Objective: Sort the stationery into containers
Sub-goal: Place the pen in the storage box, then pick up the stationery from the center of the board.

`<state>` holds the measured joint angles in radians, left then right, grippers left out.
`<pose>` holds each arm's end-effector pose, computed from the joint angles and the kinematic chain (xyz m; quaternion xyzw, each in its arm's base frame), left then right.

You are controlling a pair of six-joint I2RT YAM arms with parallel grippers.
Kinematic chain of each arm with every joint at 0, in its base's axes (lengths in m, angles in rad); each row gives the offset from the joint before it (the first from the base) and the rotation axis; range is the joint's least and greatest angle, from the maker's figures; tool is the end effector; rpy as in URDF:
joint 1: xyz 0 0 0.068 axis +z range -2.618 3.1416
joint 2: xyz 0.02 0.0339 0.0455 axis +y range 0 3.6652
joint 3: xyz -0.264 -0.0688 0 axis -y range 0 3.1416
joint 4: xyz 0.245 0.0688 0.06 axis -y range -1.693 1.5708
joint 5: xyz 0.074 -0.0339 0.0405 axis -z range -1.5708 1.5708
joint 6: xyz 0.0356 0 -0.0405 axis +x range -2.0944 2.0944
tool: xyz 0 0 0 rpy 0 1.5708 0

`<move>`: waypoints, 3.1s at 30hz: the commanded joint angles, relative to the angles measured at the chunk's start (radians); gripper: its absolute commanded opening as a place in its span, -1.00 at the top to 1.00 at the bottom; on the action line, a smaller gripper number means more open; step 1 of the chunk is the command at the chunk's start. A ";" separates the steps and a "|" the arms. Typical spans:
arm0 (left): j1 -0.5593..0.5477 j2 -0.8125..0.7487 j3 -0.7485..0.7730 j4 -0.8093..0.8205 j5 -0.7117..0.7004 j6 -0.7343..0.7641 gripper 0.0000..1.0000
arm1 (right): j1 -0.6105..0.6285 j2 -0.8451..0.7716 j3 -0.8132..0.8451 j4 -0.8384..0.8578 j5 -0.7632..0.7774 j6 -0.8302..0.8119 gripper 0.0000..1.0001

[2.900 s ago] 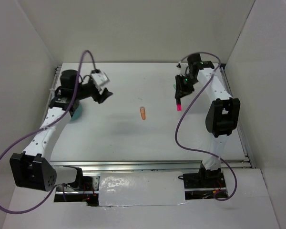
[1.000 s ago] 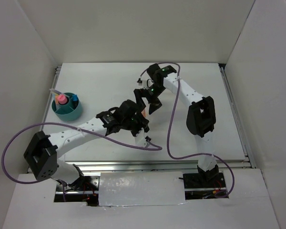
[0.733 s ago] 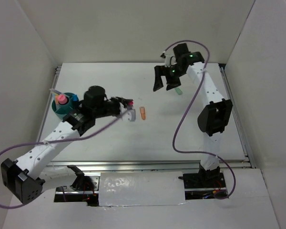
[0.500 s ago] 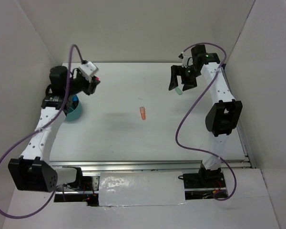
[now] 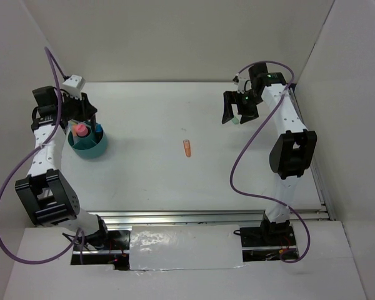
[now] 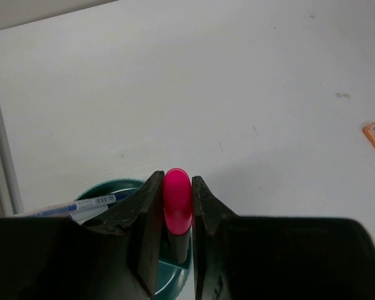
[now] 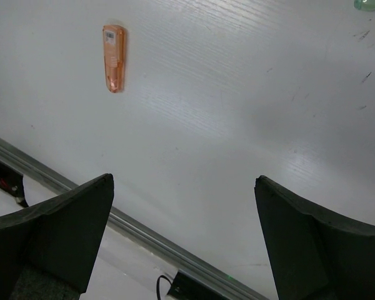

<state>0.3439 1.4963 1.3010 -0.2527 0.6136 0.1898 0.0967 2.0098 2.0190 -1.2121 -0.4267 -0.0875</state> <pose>0.3320 0.0971 0.3434 0.0982 0.8170 -0.1128 0.5570 0.4116 0.0547 0.3154 -0.1269 0.9532 0.2090 0.1778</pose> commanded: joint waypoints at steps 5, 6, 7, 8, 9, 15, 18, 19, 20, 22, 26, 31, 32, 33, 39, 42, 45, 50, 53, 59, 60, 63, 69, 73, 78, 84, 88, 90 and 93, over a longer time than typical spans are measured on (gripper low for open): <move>0.032 0.018 -0.045 0.067 0.066 0.071 1.00 | 0.005 -0.056 -0.003 0.017 0.023 -0.014 -1.00; 0.032 0.021 -0.061 0.079 0.069 0.077 1.00 | 0.005 -0.057 -0.005 0.019 0.026 -0.014 -1.00; 0.035 0.022 -0.074 0.093 0.072 0.077 1.00 | 0.005 -0.057 -0.005 0.019 0.028 -0.015 -1.00; 0.037 0.022 -0.083 0.110 0.081 0.076 0.99 | 0.006 -0.056 -0.006 0.017 0.028 -0.014 -1.00; 0.037 0.028 -0.089 0.137 0.086 0.071 0.99 | 0.006 -0.054 -0.006 0.017 0.028 -0.014 -1.00; 0.037 0.068 -0.108 0.210 0.089 0.034 0.97 | 0.015 -0.049 -0.012 0.017 0.043 -0.018 -1.00; 0.037 0.071 -0.124 0.243 0.084 0.033 0.89 | 0.015 -0.049 -0.019 0.016 0.051 -0.024 -1.00; 0.037 0.073 -0.134 0.242 0.078 0.031 0.86 | 0.014 -0.048 -0.022 0.014 0.052 -0.024 -1.00; 0.037 0.077 -0.135 0.275 0.074 0.033 0.85 | 0.014 -0.046 -0.020 0.016 0.054 -0.026 -1.00; 0.033 0.090 -0.131 0.274 0.074 0.037 0.80 | 0.011 -0.045 -0.020 0.019 0.062 -0.026 -0.99; 0.035 0.097 -0.121 0.256 0.064 0.042 0.43 | 0.009 -0.036 -0.016 0.043 0.126 -0.023 -0.96; 0.041 0.075 -0.118 0.199 0.061 0.048 0.09 | -0.018 -0.002 -0.009 0.092 0.198 -0.024 -0.81; 0.043 0.064 -0.117 0.194 0.063 0.045 0.07 | -0.023 0.003 -0.009 0.106 0.221 -0.027 -0.75; 0.044 0.056 -0.118 0.188 0.066 0.042 0.05 | -0.028 0.015 -0.014 0.117 0.236 -0.024 -0.73; 0.035 -0.019 -0.106 0.191 0.084 0.002 -0.04 | -0.055 0.064 -0.003 0.247 0.334 -0.058 -0.54; -0.005 -0.053 -0.079 0.184 0.083 -0.006 -0.08 | -0.052 0.136 0.035 0.309 0.397 -0.112 -0.46; -0.055 -0.080 -0.055 0.165 0.078 -0.006 -0.13 | -0.048 0.237 0.118 0.324 0.408 -0.147 -0.45; -0.128 -0.129 -0.052 0.145 0.057 -0.001 -0.37 | -0.031 0.351 0.216 0.355 0.385 -0.195 -0.59; -0.172 -0.143 -0.052 0.133 0.034 -0.001 -0.46 | -0.023 0.392 0.240 0.379 0.356 -0.202 -0.69; -0.198 -0.154 -0.052 0.133 0.000 -0.042 -0.48 | 0.001 0.451 0.273 0.398 0.352 -0.202 -0.62; -0.204 -0.156 -0.051 0.133 -0.002 -0.050 -0.48 | 0.001 0.460 0.274 0.402 0.350 -0.204 -0.55; -0.210 -0.159 -0.046 0.135 -0.014 -0.064 -0.48 | -0.003 0.481 0.293 0.390 0.336 -0.205 -0.37; -0.212 -0.146 -0.020 0.132 -0.006 -0.102 -0.48 | -0.018 0.527 0.320 0.342 0.299 -0.230 -0.13; -0.217 -0.140 -0.016 0.135 -0.012 -0.105 -0.48 | -0.003 0.524 0.276 0.330 0.319 -0.267 -0.06; -0.217 -0.140 -0.016 0.136 0.004 -0.111 -0.47 | 0.034 0.514 0.241 0.292 0.352 -0.305 0.50; -0.203 -0.162 -0.097 0.295 0.128 -0.375 -0.45 | 0.087 0.222 0.028 0.364 0.145 -0.291 1.00; -0.235 -0.183 -0.180 0.463 0.193 -0.591 -0.50 | 0.178 0.041 -0.031 0.367 -0.047 -0.270 1.00; -0.259 -0.188 -0.212 0.535 0.216 -0.679 -0.52 | 0.245 -0.050 -0.087 0.402 -0.084 -0.252 1.00; -0.321 -0.189 -0.236 0.552 0.218 -0.750 -0.54 | 0.319 -0.133 -0.166 0.489 -0.113 -0.239 1.00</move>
<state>0.0723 1.3434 1.0805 0.1654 0.7685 -0.4000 0.3473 1.9999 1.9072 -0.8154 -0.4175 -0.3477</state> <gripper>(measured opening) 0.767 0.351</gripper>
